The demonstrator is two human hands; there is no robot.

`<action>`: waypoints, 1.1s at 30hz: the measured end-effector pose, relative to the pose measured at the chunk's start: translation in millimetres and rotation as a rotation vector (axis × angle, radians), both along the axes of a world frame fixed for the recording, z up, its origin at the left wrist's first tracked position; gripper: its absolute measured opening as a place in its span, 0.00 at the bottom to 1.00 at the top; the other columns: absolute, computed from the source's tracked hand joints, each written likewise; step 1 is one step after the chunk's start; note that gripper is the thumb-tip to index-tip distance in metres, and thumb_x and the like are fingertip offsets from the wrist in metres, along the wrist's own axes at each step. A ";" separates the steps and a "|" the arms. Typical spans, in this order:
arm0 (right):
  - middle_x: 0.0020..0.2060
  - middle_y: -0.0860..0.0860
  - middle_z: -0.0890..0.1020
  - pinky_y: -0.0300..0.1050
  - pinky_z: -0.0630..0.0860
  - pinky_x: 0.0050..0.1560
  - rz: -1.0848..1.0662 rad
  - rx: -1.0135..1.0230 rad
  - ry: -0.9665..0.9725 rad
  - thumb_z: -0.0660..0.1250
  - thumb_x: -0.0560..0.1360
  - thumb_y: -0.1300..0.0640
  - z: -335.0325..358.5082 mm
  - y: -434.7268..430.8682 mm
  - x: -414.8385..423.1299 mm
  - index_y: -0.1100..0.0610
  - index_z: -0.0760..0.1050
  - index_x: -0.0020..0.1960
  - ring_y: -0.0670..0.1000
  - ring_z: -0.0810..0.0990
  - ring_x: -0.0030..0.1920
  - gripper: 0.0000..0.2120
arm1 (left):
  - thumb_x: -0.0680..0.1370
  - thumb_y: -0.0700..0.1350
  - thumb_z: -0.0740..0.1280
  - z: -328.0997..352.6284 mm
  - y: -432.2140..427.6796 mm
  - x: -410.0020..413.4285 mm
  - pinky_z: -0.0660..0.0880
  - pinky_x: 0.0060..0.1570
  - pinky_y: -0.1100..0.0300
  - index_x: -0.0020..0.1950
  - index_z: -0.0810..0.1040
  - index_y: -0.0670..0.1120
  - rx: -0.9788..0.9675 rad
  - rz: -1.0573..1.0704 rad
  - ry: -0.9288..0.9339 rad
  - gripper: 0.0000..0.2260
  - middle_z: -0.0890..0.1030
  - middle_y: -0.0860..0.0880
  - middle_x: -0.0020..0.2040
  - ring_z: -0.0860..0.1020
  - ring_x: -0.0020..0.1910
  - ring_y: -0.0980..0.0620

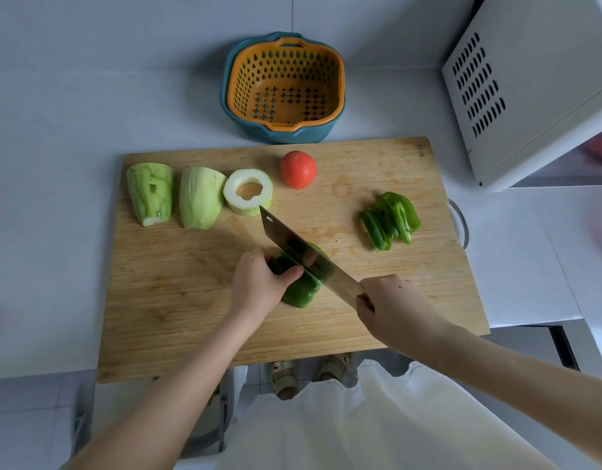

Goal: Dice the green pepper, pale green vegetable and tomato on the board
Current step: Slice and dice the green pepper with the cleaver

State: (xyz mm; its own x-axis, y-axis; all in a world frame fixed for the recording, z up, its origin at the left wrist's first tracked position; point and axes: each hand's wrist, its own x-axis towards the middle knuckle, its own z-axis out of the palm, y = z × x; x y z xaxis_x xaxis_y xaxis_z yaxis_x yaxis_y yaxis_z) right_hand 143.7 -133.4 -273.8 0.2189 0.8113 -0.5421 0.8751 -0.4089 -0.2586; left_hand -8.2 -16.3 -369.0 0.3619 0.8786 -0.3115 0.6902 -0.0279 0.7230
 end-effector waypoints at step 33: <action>0.28 0.49 0.67 0.39 0.58 0.25 -0.038 -0.013 0.003 0.55 0.79 0.58 5.1 -5.6 -14.6 0.53 0.58 0.32 0.47 0.64 0.26 0.17 | 0.69 0.51 0.75 -9.1 -9.9 -8.7 0.64 0.33 0.69 0.46 0.73 0.43 -0.006 0.080 0.012 0.17 0.79 0.49 0.43 0.77 0.43 0.52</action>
State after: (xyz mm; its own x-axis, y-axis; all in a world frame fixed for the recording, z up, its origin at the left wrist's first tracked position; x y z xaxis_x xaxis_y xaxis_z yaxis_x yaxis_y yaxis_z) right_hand 129.1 -138.9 -268.7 0.2479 0.7953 -0.5531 0.8582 -0.4453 -0.2556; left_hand -16.9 -26.2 -378.1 0.2869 0.9026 -0.3211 0.6985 0.0322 0.7149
